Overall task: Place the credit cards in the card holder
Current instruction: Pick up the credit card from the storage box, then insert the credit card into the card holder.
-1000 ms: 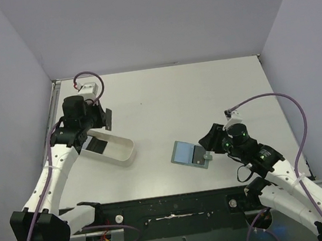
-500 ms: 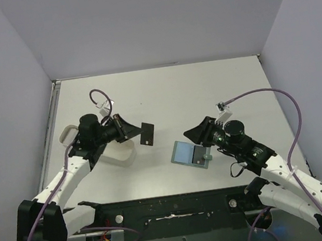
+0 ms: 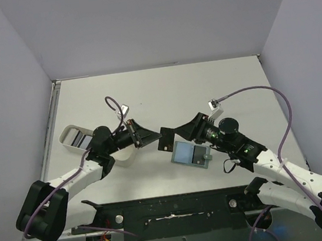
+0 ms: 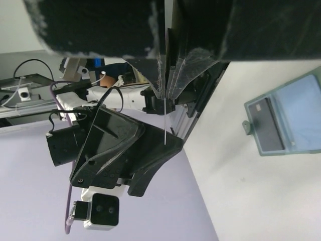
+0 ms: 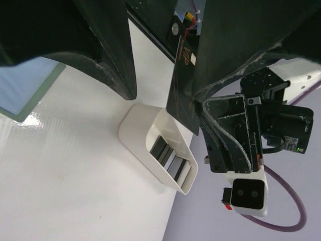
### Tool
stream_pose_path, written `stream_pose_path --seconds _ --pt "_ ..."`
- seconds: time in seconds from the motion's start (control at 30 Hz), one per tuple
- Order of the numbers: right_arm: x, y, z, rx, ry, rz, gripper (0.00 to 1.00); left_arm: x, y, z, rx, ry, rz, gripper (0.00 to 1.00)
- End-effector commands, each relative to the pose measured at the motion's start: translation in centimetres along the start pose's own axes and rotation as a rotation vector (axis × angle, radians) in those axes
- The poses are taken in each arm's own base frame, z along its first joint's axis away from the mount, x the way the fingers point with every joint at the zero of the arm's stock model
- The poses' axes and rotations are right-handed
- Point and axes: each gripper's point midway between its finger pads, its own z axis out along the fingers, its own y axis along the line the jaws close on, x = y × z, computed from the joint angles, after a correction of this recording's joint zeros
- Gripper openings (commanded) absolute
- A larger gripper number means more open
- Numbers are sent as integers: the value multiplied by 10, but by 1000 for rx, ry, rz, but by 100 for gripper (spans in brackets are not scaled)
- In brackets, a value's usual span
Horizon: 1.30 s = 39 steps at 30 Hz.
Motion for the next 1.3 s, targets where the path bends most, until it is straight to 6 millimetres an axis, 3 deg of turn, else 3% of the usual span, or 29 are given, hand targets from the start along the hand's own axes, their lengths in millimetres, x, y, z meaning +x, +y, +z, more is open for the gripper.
stream_pose_path --seconds 0.0,0.13,0.33,0.43,0.57,0.63,0.73,0.87,1.1,1.27 --pt "-16 35 1 -125 -46 5 49 -4 -33 5 138 -28 38 0" --pt "-11 38 4 -143 -21 3 42 0 -29 5 138 -25 27 0" --pt "-6 39 4 -172 -22 -12 8 3 -11 7 69 -10 36 0" --pt "-5 40 3 -189 -21 -24 0 4 3 6 -1 -14 55 12" --pt "-3 34 1 -156 -20 -61 0 5 8 3 -27 -19 63 33" --pt "-4 28 -1 -120 -22 -76 0 6 12 2 -48 -19 69 39" --pt "-6 15 -5 -46 -29 -109 0 4 22 -1 -104 -42 101 41" --pt "-6 -14 -14 99 -35 -136 0 0 64 -7 -349 -43 154 42" --pt "-9 -52 -23 256 -32 -155 0 7 107 -3 -574 30 287 43" --pt "-11 -75 -20 315 41 -133 0 18 118 18 -653 131 376 42"
